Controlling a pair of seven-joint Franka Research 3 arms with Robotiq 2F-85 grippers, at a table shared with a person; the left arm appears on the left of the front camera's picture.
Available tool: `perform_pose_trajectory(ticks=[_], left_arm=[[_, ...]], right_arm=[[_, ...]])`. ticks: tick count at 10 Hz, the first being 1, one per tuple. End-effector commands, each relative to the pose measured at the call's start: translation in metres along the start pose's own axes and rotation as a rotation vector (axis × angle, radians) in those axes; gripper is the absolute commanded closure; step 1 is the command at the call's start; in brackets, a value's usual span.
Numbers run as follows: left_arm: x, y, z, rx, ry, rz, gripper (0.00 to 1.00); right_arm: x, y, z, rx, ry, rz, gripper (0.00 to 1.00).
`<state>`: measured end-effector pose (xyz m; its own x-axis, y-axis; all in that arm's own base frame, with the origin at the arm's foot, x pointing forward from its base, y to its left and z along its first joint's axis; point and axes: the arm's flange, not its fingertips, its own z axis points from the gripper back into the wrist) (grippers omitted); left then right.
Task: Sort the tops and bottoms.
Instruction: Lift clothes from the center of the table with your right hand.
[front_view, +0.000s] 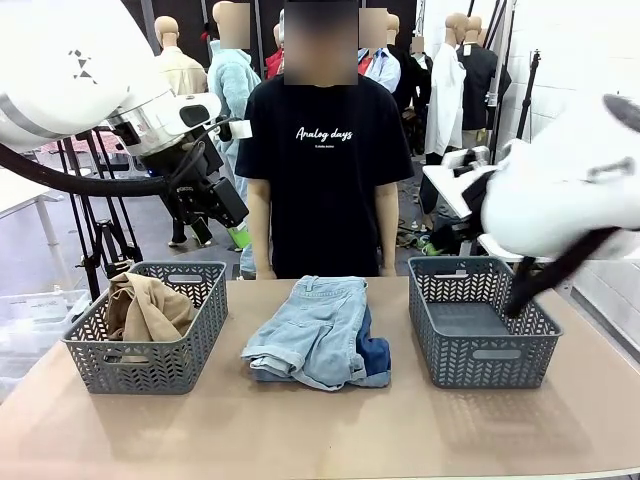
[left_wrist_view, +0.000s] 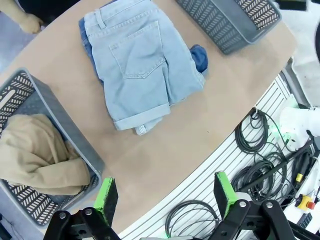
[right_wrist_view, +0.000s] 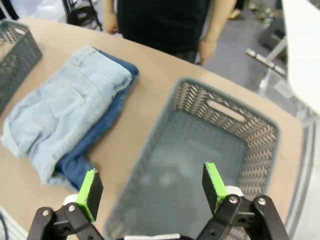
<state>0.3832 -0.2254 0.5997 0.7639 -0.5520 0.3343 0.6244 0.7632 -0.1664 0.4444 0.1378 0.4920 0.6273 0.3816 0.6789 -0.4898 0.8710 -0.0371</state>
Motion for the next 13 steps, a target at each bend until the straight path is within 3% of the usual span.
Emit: perform_pose_trajectory(ticks=[1, 3, 7, 8, 13], left_arm=[[-0.001, 0.000, 0.003, 0.000, 0.003, -0.010, 0.00], [-0.001, 0.000, 0.003, 0.000, 0.003, -0.010, 0.00], [-0.001, 0.000, 0.003, 0.000, 0.003, -0.010, 0.00], [-0.001, 0.000, 0.003, 0.000, 0.003, -0.010, 0.00], [-0.001, 0.000, 0.003, 0.000, 0.003, -0.010, 0.00]], right_arm=[[0.042, -0.023, -0.061, 0.137, -0.007, 0.001, 0.00], [0.065, -0.011, -0.099, 0.227, -0.013, 0.023, 0.00], [0.057, 0.028, -0.139, 0.383, 0.178, 0.009, 0.00], [0.067, 0.040, -0.111, 0.341, 0.057, 0.019, 0.00], [0.071, 0.040, -0.110, 0.357, 0.057, 0.023, 0.00]])
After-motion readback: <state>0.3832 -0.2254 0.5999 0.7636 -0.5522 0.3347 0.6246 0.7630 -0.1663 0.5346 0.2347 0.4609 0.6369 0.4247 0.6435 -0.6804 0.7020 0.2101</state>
